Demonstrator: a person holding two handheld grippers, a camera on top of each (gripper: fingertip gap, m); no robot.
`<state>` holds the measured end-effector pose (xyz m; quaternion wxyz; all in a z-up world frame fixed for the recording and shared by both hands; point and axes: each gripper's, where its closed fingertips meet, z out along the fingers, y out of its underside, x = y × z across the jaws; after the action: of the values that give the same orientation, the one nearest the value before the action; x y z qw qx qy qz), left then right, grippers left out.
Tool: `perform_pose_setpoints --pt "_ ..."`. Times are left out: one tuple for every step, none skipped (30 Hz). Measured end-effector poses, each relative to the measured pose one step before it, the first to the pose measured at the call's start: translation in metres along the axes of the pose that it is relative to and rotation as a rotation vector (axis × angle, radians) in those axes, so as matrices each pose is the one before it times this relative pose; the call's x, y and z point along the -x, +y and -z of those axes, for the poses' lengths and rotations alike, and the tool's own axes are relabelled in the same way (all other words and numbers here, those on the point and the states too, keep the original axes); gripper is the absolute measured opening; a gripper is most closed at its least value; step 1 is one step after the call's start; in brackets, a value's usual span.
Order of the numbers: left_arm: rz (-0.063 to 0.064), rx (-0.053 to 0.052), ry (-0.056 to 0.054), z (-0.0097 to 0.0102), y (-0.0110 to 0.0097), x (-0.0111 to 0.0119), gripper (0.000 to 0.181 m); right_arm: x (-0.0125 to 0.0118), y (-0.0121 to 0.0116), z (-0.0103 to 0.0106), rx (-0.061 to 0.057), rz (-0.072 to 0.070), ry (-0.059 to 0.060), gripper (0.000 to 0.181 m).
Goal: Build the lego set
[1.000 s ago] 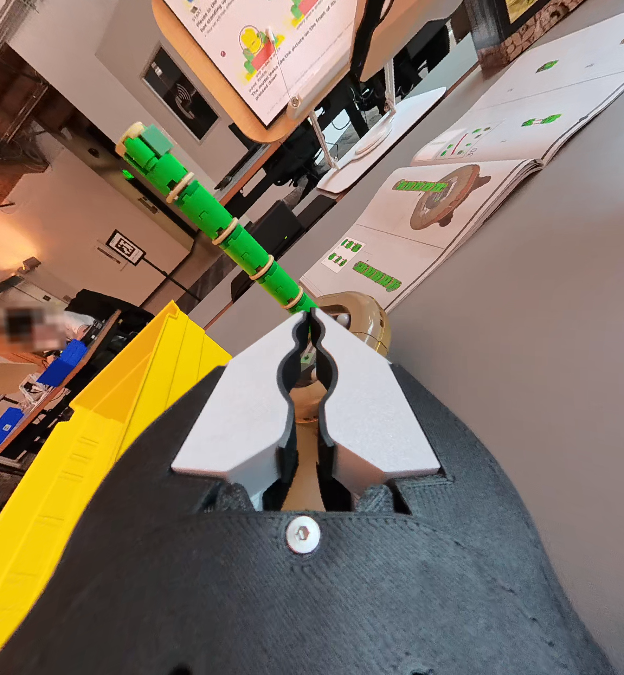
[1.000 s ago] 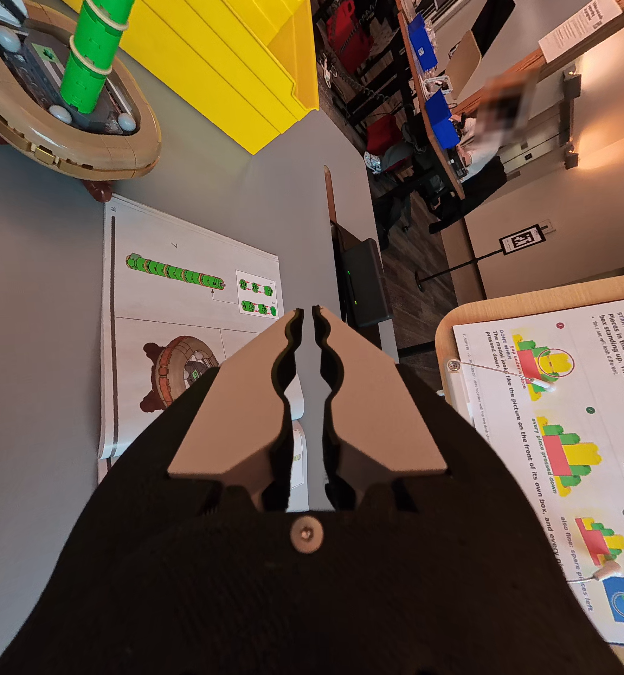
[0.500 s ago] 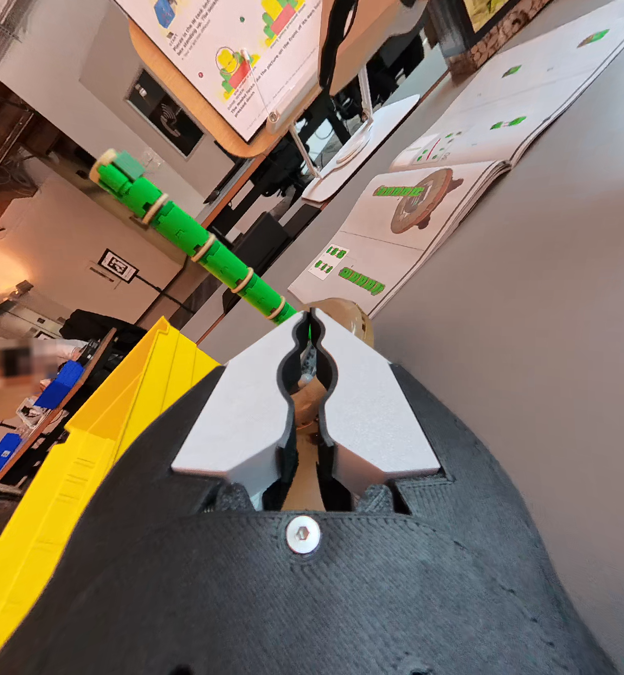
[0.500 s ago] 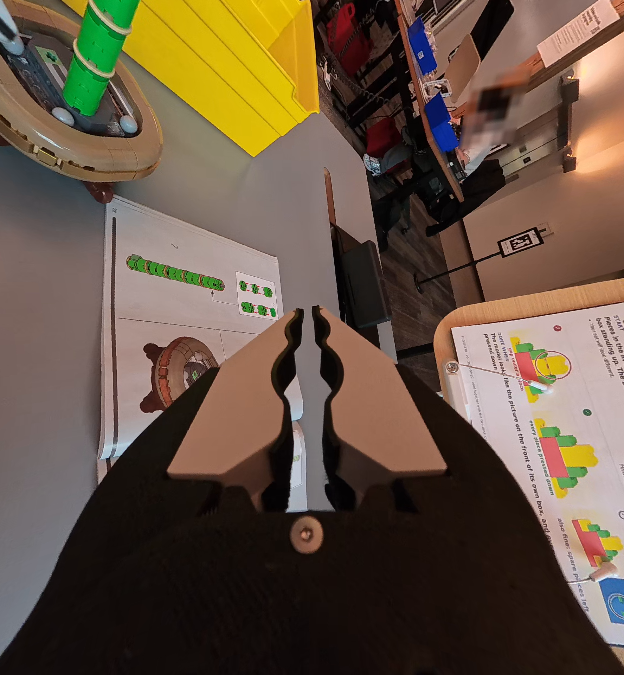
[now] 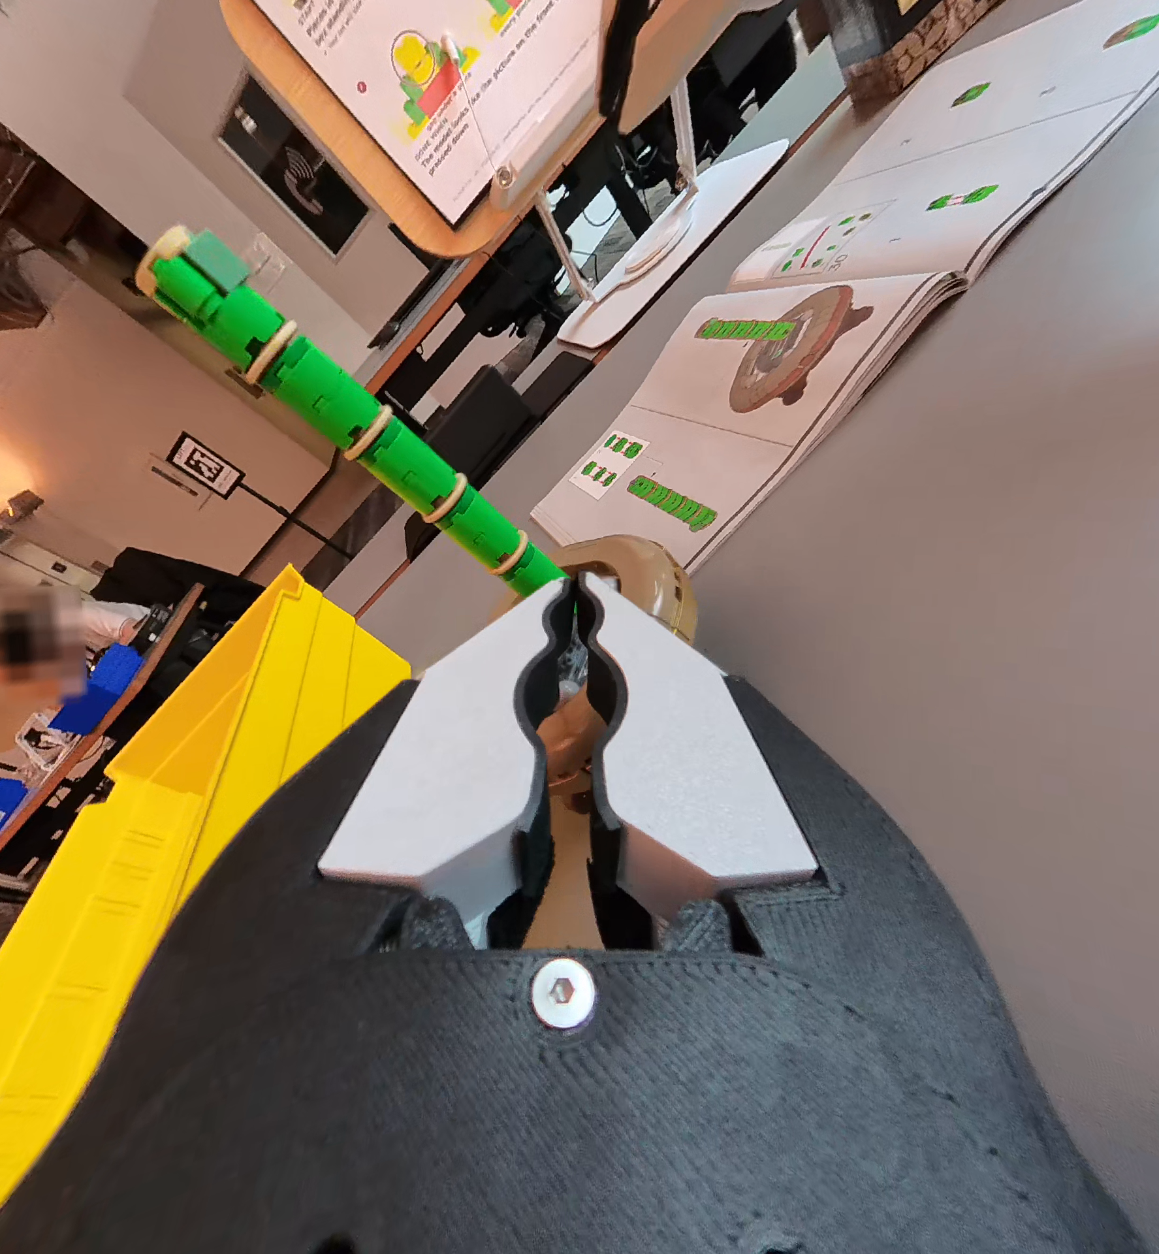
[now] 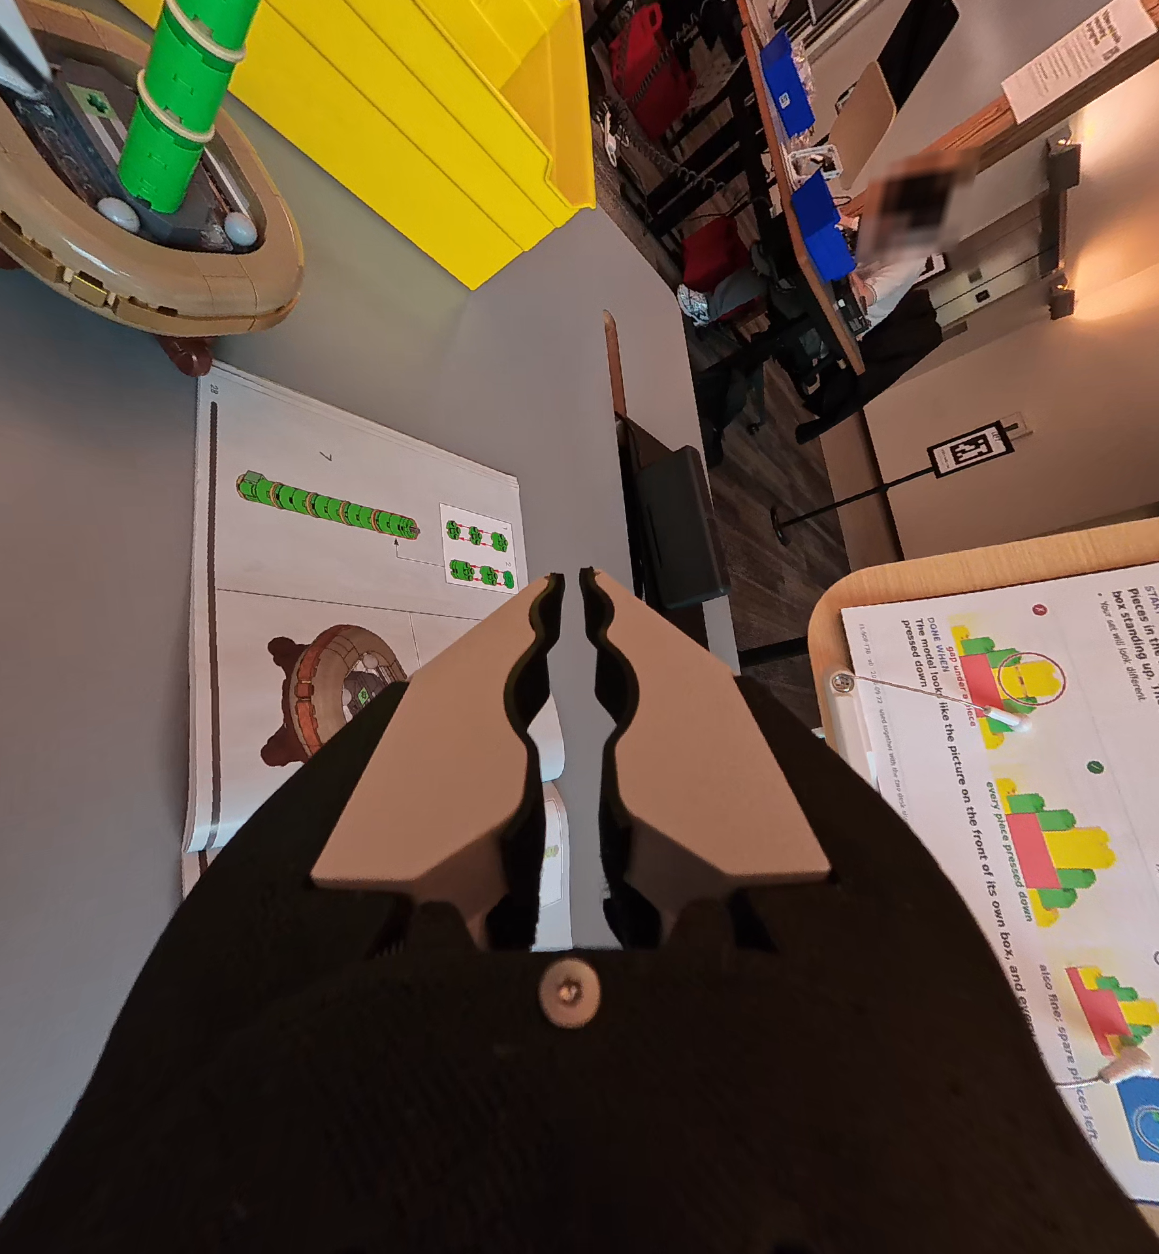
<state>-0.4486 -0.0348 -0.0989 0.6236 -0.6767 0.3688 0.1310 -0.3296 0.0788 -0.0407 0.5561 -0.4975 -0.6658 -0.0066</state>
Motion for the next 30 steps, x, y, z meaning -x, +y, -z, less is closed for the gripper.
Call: perform_pose_setpoints --pt "0.0057 0.0080 -0.0043 -0.00049 0.00157 0.00134 0.000 0.00032 0.00040 -0.00030 0.0015 0.0004 -0.0011 0.006" --pt "0.0048 0.0050 -0.0016 -0.00034 0.00100 0.00060 0.000 0.00013 0.00018 -0.00016 0.0006 0.0005 -0.0005 0.006" --pt "0.0028 0.0034 0.0026 -0.00020 0.00069 -0.00032 0.000 0.00006 0.00006 -0.00003 0.0001 0.0003 0.0000 0.006" --pt "-0.0003 -0.0006 0.0060 -0.00013 -0.00007 -0.00108 0.000 -0.00009 0.00007 -0.00005 0.0001 -0.0002 0.0002 0.006" --pt "-0.0038 -0.0034 0.0063 -0.00007 -0.00073 -0.00129 0.000 -0.00024 0.00004 0.00011 0.0002 -0.0004 0.0003 0.006" --pt "-0.0063 -0.0092 0.0070 0.00043 -0.00179 -0.00165 0.000 -0.00021 0.00002 0.00026 -0.0006 -0.0004 0.0004 0.006" --pt "-0.0064 -0.0112 0.0073 0.00044 -0.00216 -0.00183 0.000 -0.00027 -0.00010 0.00014 -0.0009 -0.0010 0.0002 0.006" --pt "-0.0063 -0.0113 0.0106 0.00060 -0.00221 -0.00237 0.000 -0.00026 -0.00008 0.00028 -0.0008 -0.0009 0.0004 0.006" --pt "-0.0052 -0.0164 0.0144 0.00069 -0.00293 -0.00294 0.000 -0.00028 0.00000 0.00013 -0.0006 -0.0004 0.0005 0.006" --pt "-0.0048 -0.0118 0.0084 0.00044 -0.00233 -0.00187 0.000 -0.00037 0.00014 0.00012 0.0001 -0.0005 0.0007 0.006" --pt "-0.0054 -0.0063 0.0063 0.00028 -0.00131 -0.00152 0.000 -0.00031 0.00010 0.00022 -0.0003 -0.0005 0.0007 0.006" --pt "-0.0031 -0.0045 0.0070 0.00011 -0.00089 -0.00150 0.000 -0.00024 -0.00002 0.00012 -0.0007 -0.0008 0.0004 0.006" --pt "-0.0006 0.0021 0.0029 -0.00027 0.00028 -0.00058 0.000 -0.00007 0.00008 0.00006 0.0001 -0.0008 -0.0002 0.006" --pt "-0.0012 0.0094 -0.0070 -0.00051 0.00154 0.00104 0.000 -0.00013 0.00022 0.00007 0.0007 0.0002 0.0003 0.006" --pt "-0.0007 0.0200 -0.0160 -0.00100 0.00349 0.00275 0.000 -0.00005 0.00006 0.00003 0.0004 0.0005 0.0001 0.006" --pt "-0.0012 0.0291 -0.0170 -0.00133 0.00501 0.00306 0.000 0.00012 0.00014 -0.00008 0.0003 -0.0004 -0.0006 0.006" --pt "0.0000 0.0135 -0.0022 -0.00086 0.00271 0.00074 0.000 0.00019 0.00002 -0.00022 0.0004 -0.0002 -0.0010 0.006" --pt "0.0044 0.0013 -0.0030 -0.00020 0.00026 0.00075 0.000 0.00016 0.00019 -0.00016 0.0007 0.0006 -0.0007 0.006" --pt "0.0018 0.0009 -0.0053 0.00009 0.00004 0.00098 0.000 0.00030 0.00022 -0.00025 0.0010 0.0008 -0.0012 0.006" --pt "-0.0009 0.0011 -0.0054 -0.00002 0.00015 0.00086 0.000 0.00010 0.00011 -0.00017 0.0010 0.0006 -0.0008 0.006" --pt "-0.0012 0.0016 -0.0010 0.00004 0.00030 0.00004 0.000 0.00019 0.00017 -0.00017 0.0005 -0.0001 -0.0007 0.006" --pt "0.0000 -0.0005 -0.0008 -0.00001 -0.00014 0.00018 0.000 0.00015 0.00021 -0.00012 0.0004 -0.0006 -0.0011 0.006" --pt "-0.0010 -0.0002 -0.0048 -0.00002 -0.00017 0.00074 0.000 0.00004 0.00019 -0.00013 0.0003 -0.0003 -0.0006 0.006" --pt "-0.0012 -0.0007 -0.0091 0.00019 -0.00025 0.00143 0.000 0.00012 0.00042 -0.00023 0.0008 -0.0002 -0.0006 0.006" --pt "0.0003 0.0049 -0.0191 0.00027 0.00068 0.00329 0.000 0.00015 0.00066 -0.00019 0.0021 -0.0006 -0.0011 0.006" --pt "0.0042 0.0172 -0.0414 0.00016 0.00265 0.00727 0.000 0.00008 0.00045 -0.00015 0.0014 -0.0003 -0.0008 0.006" --pt "0.0132 0.0222 -0.0482 0.00027 0.00396 0.00928 0.000 -0.00003 0.00036 -0.00009 0.0006 -0.0003 -0.0006 0.006" --pt "0.0230 0.0014 -0.0148 0.00053 0.00148 0.00489 0.000 -0.00002 0.00026 0.00001 0.0007 -0.0009 -0.0004 0.006" --pt "0.0353 -0.0177 0.0075 0.00107 -0.00149 0.00179 0.000 -0.00001 0.00004 0.00001 0.0004 -0.0006 -0.0007 0.006" --pt "0.0332 -0.0165 0.0076 0.00120 -0.00221 0.00144 0.000 0.00000 -0.00002 0.00006 0.0002 0.0001 -0.0006 0.006"
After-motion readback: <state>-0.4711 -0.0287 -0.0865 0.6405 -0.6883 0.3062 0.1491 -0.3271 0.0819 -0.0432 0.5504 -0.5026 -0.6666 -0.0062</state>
